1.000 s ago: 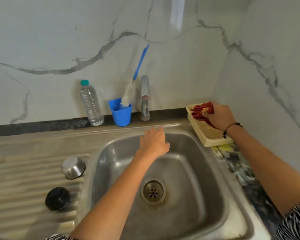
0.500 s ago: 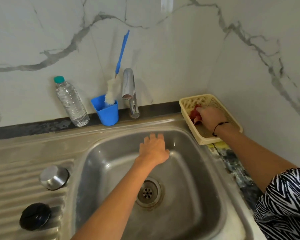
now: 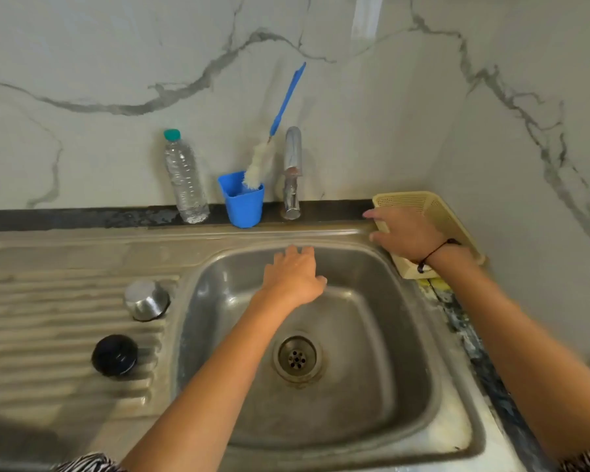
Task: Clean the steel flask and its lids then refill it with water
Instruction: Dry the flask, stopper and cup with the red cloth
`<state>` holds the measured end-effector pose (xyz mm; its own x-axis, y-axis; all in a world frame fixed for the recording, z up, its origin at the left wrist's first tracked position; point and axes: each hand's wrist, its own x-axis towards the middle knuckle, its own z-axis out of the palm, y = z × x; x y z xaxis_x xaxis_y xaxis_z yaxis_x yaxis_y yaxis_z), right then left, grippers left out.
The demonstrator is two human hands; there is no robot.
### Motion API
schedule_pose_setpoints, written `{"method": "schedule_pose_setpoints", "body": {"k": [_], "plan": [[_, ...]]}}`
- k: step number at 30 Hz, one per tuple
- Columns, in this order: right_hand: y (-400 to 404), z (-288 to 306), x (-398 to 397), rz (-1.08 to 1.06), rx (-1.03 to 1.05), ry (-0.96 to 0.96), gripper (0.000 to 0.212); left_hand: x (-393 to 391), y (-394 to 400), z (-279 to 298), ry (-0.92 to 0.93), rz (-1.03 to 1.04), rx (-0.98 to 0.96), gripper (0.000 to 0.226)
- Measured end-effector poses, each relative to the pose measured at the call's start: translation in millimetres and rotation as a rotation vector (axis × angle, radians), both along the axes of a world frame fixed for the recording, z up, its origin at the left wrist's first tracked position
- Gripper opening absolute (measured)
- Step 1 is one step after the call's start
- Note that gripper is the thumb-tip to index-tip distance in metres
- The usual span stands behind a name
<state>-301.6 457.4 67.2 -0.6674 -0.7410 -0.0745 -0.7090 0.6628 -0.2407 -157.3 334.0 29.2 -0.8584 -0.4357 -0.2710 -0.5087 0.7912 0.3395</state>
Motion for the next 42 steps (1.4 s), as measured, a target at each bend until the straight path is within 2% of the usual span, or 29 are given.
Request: {"method": "schedule_pose_setpoints", "body": {"k": [4, 8, 11, 15, 17, 19, 22, 24, 28, 30, 32, 36, 38, 40, 42], "plan": [[-35, 7, 77, 0.151, -0.165, -0.133, 0.037, 66, -12, 34, 0.025, 0.100, -0.077, 0.058], [-72, 11, 158, 0.315, -0.250, -0.413, 0.029, 152, -17, 74, 0.077, 0.221, -0.156, 0.054], [-95, 15, 206, 0.452, -0.259, -0.611, 0.021, 209, -12, 107, 0.252, 0.333, -0.265, 0.050], [-124, 18, 257, 0.464, -0.272, -0.876, 0.013, 270, -18, 140, 0.550, 0.534, -0.364, 0.047], [-137, 17, 274, 0.455, -0.242, -0.890, 0.024, 295, -30, 146, 0.651, 0.640, -0.360, 0.047], [-147, 13, 286, 0.444, -0.181, -0.890, 0.037, 317, -42, 143, 0.657, 0.782, -0.273, 0.045], [-160, 0, 302, 0.427, -0.070, -0.925, 0.054, 351, -57, 122, 0.685, 1.004, -0.034, 0.041], [-166, -8, 310, 0.395, -0.027, -0.988, 0.062, 366, -67, 100, 0.687, 1.130, 0.097, 0.046], [-174, -19, 329, 0.326, 0.069, -1.134, 0.070, 371, -77, 56, 0.552, 1.309, 0.375, 0.060], [-178, -23, 336, 0.316, 0.116, -1.198, 0.075, 366, -81, 37, 0.454, 1.281, 0.531, 0.066], [-181, -25, 341, 0.301, 0.114, -1.266, 0.080, 361, -80, 28, 0.448, 1.225, 0.637, 0.054], [-181, -27, 340, 0.324, 0.091, -1.330, 0.084, 354, -86, 26, 0.469, 1.138, 0.667, 0.033], [-178, -25, 336, 0.334, 0.009, -1.422, 0.075, 350, -91, 31, 0.517, 1.111, 0.623, 0.024], [-176, -17, 334, 0.336, -0.193, -1.560, 0.059, 345, -94, 36, 0.641, 1.059, 0.573, 0.023], [-178, -9, 329, 0.382, -0.392, -1.550, 0.042, 336, -90, 42, 0.776, 1.005, 0.578, 0.018]]}}
